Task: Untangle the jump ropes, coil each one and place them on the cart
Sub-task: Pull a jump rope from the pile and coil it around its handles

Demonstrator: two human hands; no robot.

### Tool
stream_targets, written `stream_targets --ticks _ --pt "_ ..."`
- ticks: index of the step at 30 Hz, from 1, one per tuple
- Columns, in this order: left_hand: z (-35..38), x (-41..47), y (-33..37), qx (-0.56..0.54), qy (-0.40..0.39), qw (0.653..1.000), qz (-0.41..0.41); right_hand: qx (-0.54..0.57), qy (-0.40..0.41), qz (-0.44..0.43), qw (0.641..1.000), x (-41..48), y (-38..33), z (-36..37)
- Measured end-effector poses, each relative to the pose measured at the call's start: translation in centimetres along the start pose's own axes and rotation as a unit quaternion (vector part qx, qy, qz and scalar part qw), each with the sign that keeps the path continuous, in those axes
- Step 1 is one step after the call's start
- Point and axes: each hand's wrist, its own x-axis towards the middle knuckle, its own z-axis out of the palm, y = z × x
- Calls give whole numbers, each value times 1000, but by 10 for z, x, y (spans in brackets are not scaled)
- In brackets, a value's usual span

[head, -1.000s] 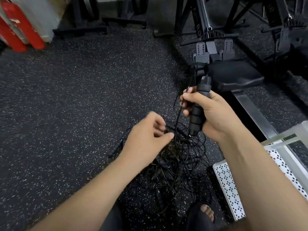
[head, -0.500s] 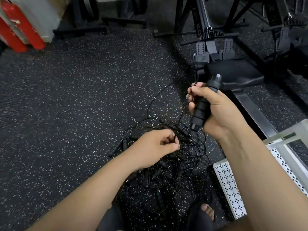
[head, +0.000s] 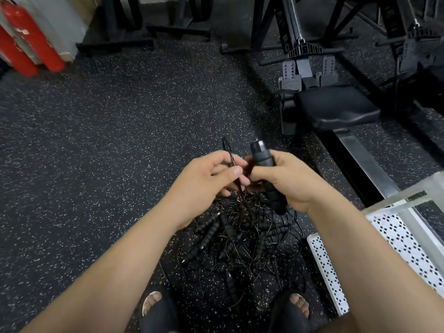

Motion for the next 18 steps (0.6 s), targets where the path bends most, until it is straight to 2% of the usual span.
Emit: stream_targets --ticks 5,11,18 --pt "-15 1 2 -80 67 995 8 -107 -64 13 992 -3 6 14" --pt "-30 5 -5 -105 117 987 27 -35 -122 -8 992 -6 4 26" --pt "-24 7 -5 -49 143 987 63 28 -54 -14 998 -8 1 38"
